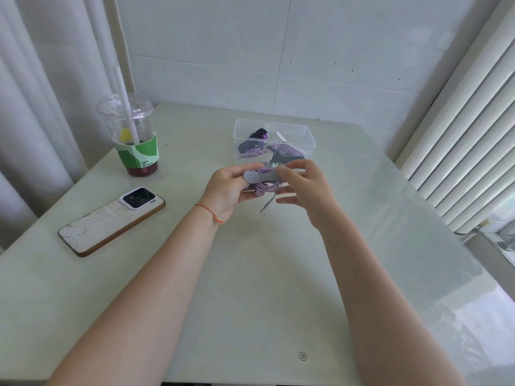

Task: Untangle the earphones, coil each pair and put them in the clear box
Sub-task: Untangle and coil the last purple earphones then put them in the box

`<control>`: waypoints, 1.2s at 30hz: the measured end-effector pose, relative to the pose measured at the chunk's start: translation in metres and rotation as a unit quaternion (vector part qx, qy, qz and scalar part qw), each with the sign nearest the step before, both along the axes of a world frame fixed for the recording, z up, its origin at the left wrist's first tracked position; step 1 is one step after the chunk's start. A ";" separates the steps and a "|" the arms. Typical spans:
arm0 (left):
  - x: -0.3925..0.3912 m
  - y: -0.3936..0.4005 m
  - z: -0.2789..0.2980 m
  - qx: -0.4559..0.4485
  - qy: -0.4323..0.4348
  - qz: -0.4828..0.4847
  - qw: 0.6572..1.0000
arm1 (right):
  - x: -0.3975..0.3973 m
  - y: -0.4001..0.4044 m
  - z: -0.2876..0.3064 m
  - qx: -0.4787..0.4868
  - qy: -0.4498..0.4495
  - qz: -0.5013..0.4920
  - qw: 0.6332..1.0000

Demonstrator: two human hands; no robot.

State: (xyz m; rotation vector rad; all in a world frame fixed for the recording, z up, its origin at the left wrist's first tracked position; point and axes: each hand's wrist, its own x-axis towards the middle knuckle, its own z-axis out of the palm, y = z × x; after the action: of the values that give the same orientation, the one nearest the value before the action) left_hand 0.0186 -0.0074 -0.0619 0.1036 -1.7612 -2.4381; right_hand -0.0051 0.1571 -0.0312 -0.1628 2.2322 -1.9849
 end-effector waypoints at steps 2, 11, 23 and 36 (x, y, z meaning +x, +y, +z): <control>0.001 0.000 0.002 -0.037 -0.002 -0.033 0.999 | -0.002 0.004 0.001 0.026 -0.003 0.033 0.999; -0.010 0.004 0.022 0.045 -0.057 0.003 0.997 | -0.019 0.000 0.011 0.052 0.038 -0.010 0.998; -0.042 0.005 0.031 -0.008 -0.043 0.206 0.978 | -0.069 -0.021 0.028 0.028 0.105 -0.098 0.989; -0.113 -0.023 0.032 -0.217 -0.080 0.284 0.930 | -0.149 -0.034 0.033 0.248 0.183 -0.090 0.947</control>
State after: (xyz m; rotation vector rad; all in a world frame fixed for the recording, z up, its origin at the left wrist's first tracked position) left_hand -0.0947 -0.0303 -0.0299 0.6762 -1.9431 -1.6425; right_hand -0.1536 0.1235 0.0018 -0.2944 3.0043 -1.4863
